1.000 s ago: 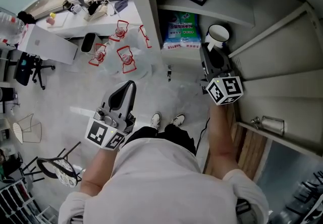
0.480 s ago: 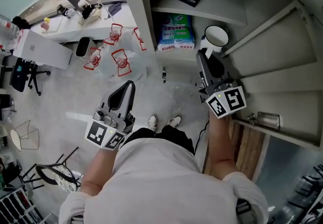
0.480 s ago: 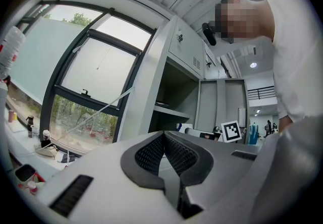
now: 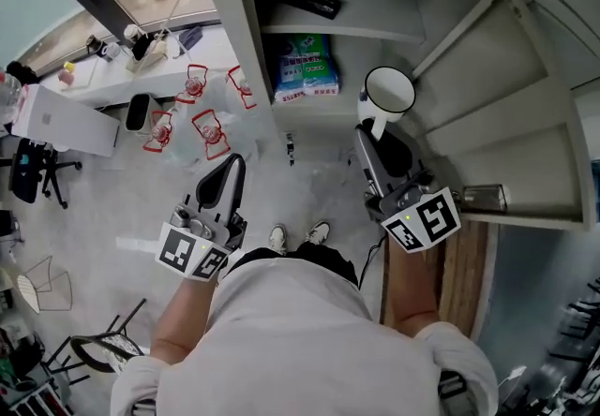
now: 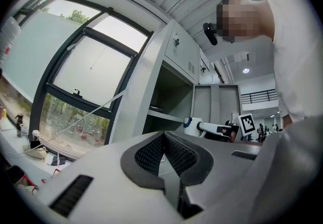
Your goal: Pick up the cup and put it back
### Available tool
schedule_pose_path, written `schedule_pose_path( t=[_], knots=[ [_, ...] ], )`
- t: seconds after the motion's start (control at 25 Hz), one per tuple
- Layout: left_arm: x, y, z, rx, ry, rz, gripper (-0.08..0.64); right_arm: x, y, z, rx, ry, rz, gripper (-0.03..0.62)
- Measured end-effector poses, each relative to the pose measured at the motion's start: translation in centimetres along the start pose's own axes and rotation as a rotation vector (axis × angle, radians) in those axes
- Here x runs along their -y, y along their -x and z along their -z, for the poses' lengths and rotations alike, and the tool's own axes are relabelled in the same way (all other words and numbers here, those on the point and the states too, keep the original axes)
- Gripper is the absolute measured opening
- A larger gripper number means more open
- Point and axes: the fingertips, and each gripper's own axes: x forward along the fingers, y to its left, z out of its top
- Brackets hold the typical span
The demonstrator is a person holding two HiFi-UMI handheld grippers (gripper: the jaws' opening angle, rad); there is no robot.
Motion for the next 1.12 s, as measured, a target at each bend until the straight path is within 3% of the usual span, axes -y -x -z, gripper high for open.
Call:
schedule_pose_path(
  t=[0.4, 1.12],
  knots=[
    [-0.1, 0.1, -0.7, 0.033, 0.015, 0.057, 0.02, -4.4, 5.0, -4.3, 0.005, 0.07, 0.043, 0.057],
    [-0.2, 1.4, -1.2, 0.05, 0.025, 0.116, 0.02, -8.8, 8.3, -6.4, 0.028, 0.114, 0.12, 0.057]
  ],
)
